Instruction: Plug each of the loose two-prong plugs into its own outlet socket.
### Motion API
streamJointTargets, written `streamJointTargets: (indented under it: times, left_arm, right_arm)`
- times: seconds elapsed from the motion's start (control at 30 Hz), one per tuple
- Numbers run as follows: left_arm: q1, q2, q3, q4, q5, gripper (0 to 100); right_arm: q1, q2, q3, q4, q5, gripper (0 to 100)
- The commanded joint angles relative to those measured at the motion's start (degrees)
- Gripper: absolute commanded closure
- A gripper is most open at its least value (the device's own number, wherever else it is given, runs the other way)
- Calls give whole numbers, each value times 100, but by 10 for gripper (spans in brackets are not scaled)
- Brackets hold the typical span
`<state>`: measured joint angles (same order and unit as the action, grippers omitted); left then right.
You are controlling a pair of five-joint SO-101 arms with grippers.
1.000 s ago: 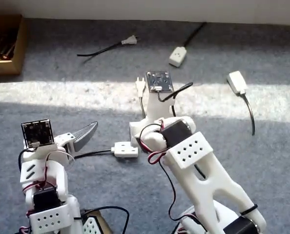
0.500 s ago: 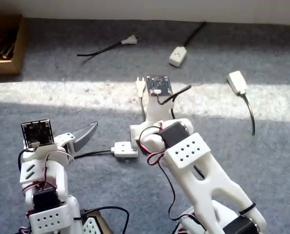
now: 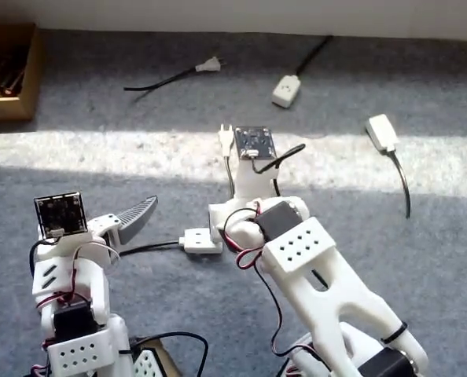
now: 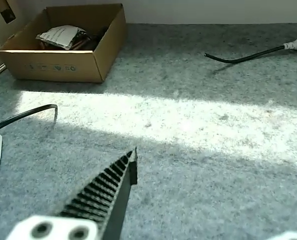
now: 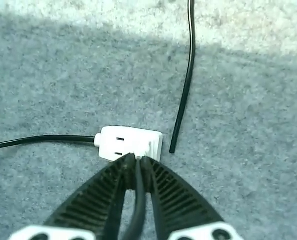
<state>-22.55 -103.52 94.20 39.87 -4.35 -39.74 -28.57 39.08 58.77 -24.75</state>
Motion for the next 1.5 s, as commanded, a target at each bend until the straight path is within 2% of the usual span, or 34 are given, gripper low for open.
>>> streamJointTargets:
  times: [0.0, 0.27, 0.53, 0.73, 0.97, 1.1, 1.27, 1.37, 1.47]
  left_arm:
    - [-57, -57, -40, -79, 26, 464]
    - [-57, -57, -40, -79, 26, 464]
    - [-57, -57, -40, -79, 26, 464]
    - [-57, -57, -48, -79, 26, 464]
    - [-48, -57, -66, -79, 26, 464]
    - [-48, -57, -66, -79, 26, 464]
    - [-48, -57, -66, -70, 26, 464]
    - [-48, -57, -48, -70, 26, 464]
    - [-48, -57, -48, -70, 26, 464]
  right_arm:
    - [-40, -31, 48, -198, -35, 993]
    - [-163, -22, 884, -927, -35, 993]
    - [-136, -22, 1253, -963, -26, 993]
    - [-127, -31, 1455, -980, 343, 993]
    - [-163, -22, 1473, -998, 422, 993]
    - [-163, 22, 1499, -1385, 422, 993]
    - [-163, 1218, 1095, -1411, 413, 993]
    - [-136, 2053, 593, -1033, 378, 993]
    - [-127, 2229, 215, -840, 378, 993]
